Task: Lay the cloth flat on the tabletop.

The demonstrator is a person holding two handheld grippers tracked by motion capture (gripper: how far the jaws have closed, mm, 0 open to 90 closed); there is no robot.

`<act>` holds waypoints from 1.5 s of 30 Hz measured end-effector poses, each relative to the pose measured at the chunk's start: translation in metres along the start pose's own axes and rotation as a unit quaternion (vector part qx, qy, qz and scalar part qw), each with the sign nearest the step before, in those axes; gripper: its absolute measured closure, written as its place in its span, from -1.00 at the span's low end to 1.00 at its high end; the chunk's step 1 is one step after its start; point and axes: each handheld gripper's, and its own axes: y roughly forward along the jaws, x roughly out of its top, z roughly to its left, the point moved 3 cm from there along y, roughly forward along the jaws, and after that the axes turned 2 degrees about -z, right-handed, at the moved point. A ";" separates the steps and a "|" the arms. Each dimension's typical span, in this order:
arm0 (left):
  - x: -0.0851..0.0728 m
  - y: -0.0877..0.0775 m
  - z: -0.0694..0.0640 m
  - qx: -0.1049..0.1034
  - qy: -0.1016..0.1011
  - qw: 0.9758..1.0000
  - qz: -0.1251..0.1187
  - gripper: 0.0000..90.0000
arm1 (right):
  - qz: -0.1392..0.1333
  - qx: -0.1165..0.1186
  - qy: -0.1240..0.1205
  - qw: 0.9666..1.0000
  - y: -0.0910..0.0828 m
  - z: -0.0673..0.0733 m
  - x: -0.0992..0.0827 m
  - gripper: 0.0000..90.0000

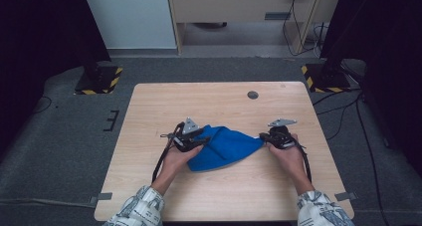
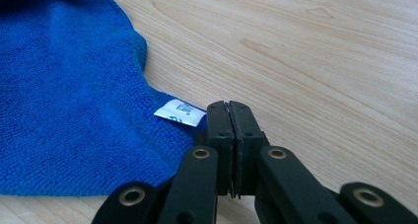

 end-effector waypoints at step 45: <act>0.055 -0.045 0.025 0.040 -0.022 0.998 -0.041 0.92 | -0.117 0.007 0.006 0.993 -0.065 0.000 0.052 0.98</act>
